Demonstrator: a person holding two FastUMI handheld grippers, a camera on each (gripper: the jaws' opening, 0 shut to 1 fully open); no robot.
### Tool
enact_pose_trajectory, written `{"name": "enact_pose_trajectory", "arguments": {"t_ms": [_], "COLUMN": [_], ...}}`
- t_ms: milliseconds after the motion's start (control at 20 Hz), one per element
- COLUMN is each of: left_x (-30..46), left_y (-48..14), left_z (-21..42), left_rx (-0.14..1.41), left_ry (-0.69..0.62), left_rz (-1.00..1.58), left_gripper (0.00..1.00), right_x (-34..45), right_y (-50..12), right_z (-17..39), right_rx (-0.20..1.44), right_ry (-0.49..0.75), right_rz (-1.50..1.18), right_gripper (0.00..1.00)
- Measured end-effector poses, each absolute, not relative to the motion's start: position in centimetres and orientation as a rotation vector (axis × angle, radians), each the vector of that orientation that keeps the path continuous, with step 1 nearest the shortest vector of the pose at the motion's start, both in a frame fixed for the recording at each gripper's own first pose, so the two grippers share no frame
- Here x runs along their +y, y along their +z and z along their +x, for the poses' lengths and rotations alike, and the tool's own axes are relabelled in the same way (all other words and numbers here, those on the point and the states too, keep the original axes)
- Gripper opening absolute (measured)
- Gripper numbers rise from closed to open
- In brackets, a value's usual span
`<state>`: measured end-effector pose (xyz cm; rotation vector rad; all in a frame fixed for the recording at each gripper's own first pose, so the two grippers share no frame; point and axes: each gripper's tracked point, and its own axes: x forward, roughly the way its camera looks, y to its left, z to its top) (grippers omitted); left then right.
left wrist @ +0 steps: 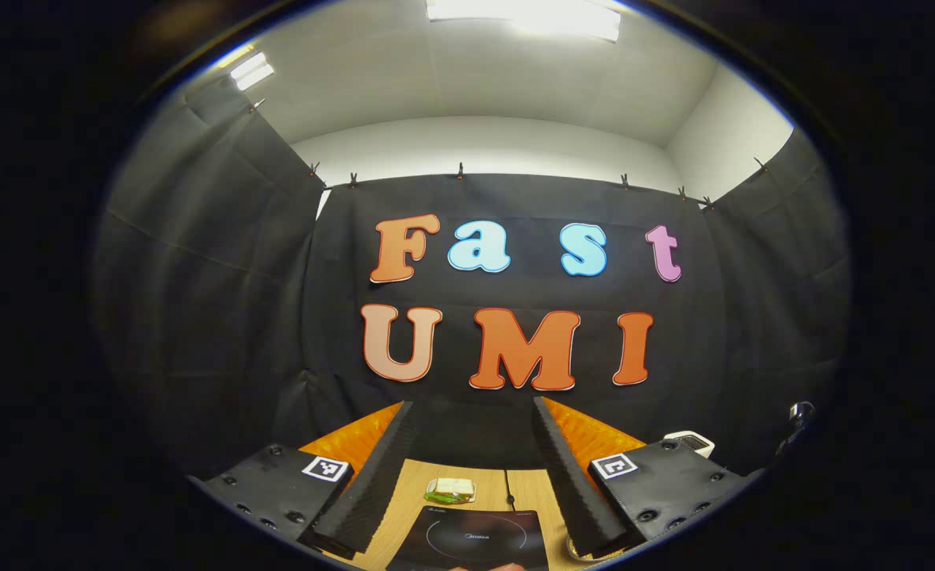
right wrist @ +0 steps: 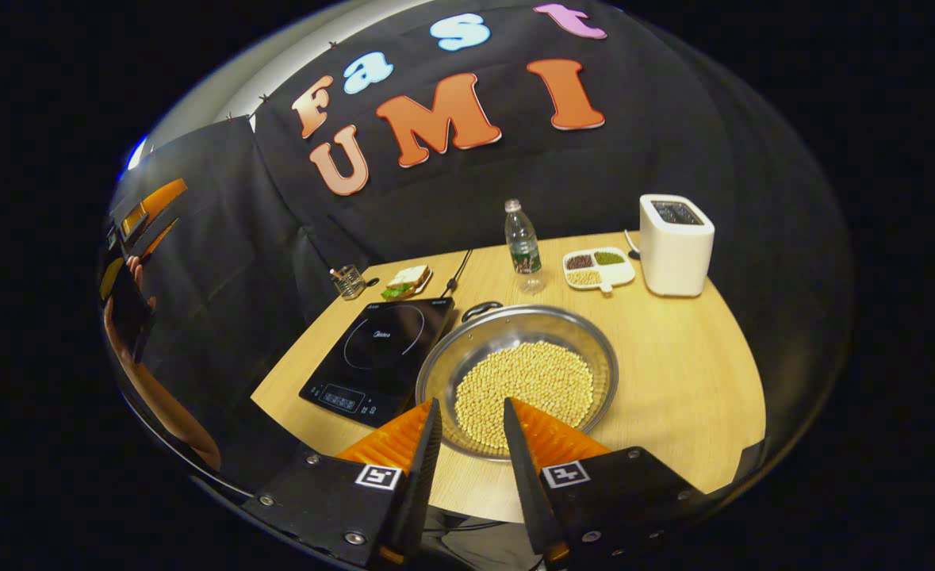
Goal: First push the handle of the pot to place it horizontally, then grasp the pot with both hands and set it on the induction cooktop.
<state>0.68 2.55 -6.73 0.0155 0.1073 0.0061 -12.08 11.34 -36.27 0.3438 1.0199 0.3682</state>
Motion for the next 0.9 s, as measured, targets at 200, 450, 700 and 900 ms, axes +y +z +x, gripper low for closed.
{"name": "enact_pose_trajectory", "arguments": {"t_ms": [200, 450, 700, 900], "left_x": [2.8, 2.5, 2.7, 2.2], "left_y": [-7.6, -9.2, -11.2, -12.1], "left_z": [1.1, 1.8, 2.8, 3.2], "left_rx": [0.121, 0.157, 0.195, 0.218], "left_ry": [0.007, 0.001, 0.014, 0.008], "left_rz": [0.011, 0.022, 0.05, 0.065], "left_gripper": [0.98, 0.98, 0.98, 0.93], "right_x": [11.5, 12.5, 13.1, 13.4], "right_y": [-38.5, -41.9, -43.9, -45.3], "right_z": [-13.9, -16.3, -19.1, -20.1], "right_rx": [1.108, 1.229, 1.319, 1.392], "right_ry": [0.366, 0.366, 0.402, 0.374], "right_rz": [0.353, 0.397, 0.402, 0.434], "right_gripper": [0.29, 0.08, 0.02, 0.02]}}
